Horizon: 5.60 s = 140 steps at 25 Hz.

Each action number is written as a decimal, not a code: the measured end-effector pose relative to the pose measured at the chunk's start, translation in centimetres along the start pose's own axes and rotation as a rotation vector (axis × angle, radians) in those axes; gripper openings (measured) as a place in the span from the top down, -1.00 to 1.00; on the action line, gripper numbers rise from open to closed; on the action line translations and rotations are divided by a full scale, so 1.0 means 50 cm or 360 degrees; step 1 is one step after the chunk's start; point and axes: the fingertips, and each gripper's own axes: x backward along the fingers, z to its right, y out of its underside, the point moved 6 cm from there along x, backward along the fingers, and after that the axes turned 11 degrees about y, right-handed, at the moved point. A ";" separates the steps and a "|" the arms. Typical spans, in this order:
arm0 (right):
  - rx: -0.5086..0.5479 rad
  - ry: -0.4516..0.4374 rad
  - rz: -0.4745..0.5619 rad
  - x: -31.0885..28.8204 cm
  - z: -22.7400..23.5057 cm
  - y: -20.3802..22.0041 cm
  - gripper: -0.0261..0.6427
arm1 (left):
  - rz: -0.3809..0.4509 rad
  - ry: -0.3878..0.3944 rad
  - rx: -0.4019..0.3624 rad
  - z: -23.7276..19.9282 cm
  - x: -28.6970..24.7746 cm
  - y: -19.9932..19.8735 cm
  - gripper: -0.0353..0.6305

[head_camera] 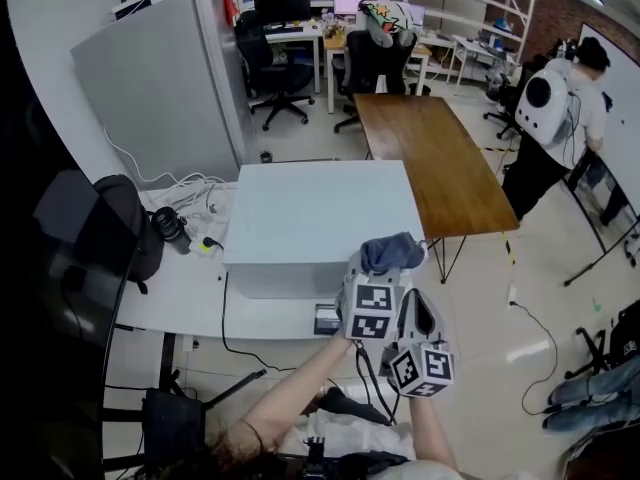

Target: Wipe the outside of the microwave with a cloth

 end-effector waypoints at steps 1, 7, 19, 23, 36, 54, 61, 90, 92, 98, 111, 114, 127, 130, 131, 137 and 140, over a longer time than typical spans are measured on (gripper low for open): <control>0.0000 0.0003 0.0000 -0.005 -0.005 0.001 0.87 | -0.0019 -0.0018 0.0000 -0.016 0.001 0.003 0.73; 0.0019 -0.0006 -0.0015 -0.022 -0.037 0.008 0.87 | -0.0077 -0.0140 0.0114 -0.113 0.064 0.041 0.73; 0.0013 -0.0225 -0.0068 -0.075 -0.149 0.035 0.87 | -0.0018 -0.0716 0.0085 -0.341 0.326 0.045 0.73; 0.0006 -0.0288 -0.0094 -0.084 -0.178 0.050 0.87 | 0.0008 -0.0952 0.0059 -0.410 0.410 0.055 0.73; -0.0028 -0.0166 -0.0064 -0.081 -0.134 0.040 0.87 | 0.0236 -0.0460 0.0109 -0.290 0.251 -0.060 0.73; -0.0066 0.0140 0.0077 -0.019 -0.020 -0.002 0.87 | -0.0221 0.0085 -0.0100 -0.110 -0.089 -0.041 0.73; -0.0034 -0.0005 0.0183 -0.045 -0.099 -0.026 0.87 | -0.0188 -0.0135 -0.0024 -0.221 0.014 -0.046 0.73; -0.0029 -0.0110 0.0135 -0.132 -0.136 -0.029 0.87 | 0.0031 -0.0373 -0.0203 -0.368 0.048 -0.148 0.73; -0.0010 -0.0063 0.0148 -0.131 -0.111 -0.033 0.87 | 0.0031 -0.0198 -0.0163 -0.318 -0.036 -0.160 0.73; 0.0005 0.0129 0.0194 -0.106 -0.027 -0.071 0.87 | -0.0117 0.0085 -0.0164 -0.206 -0.221 -0.139 0.73; -0.0010 0.0091 0.0163 -0.122 -0.023 -0.060 0.87 | -0.0264 -0.0212 -0.0195 -0.374 -0.213 -0.083 0.73; -0.0008 0.0004 0.0135 -0.133 -0.059 -0.051 0.87 | -0.0256 -0.0356 -0.0203 -0.439 -0.138 -0.094 0.73; -0.0009 -0.0388 0.0056 -0.147 -0.230 -0.013 0.87 | -0.0210 -0.0923 -0.0115 -0.643 0.187 -0.078 0.73; -0.0007 -0.0435 0.0042 -0.140 -0.248 -0.007 0.87 | -0.0186 -0.0961 -0.0111 -0.647 0.223 -0.081 0.73; -0.0005 -0.0447 0.0035 -0.137 -0.252 -0.007 0.87 | -0.0149 -0.0966 -0.0110 -0.640 0.237 -0.091 0.73; 0.0000 -0.0538 -0.0015 -0.120 -0.264 0.003 0.87 | 0.0117 -0.1022 -0.0085 -0.554 0.387 -0.137 0.73; 0.0018 -0.0606 -0.0057 -0.118 -0.284 0.010 0.87 | 0.0227 -0.1091 0.0064 -0.525 0.492 -0.096 0.73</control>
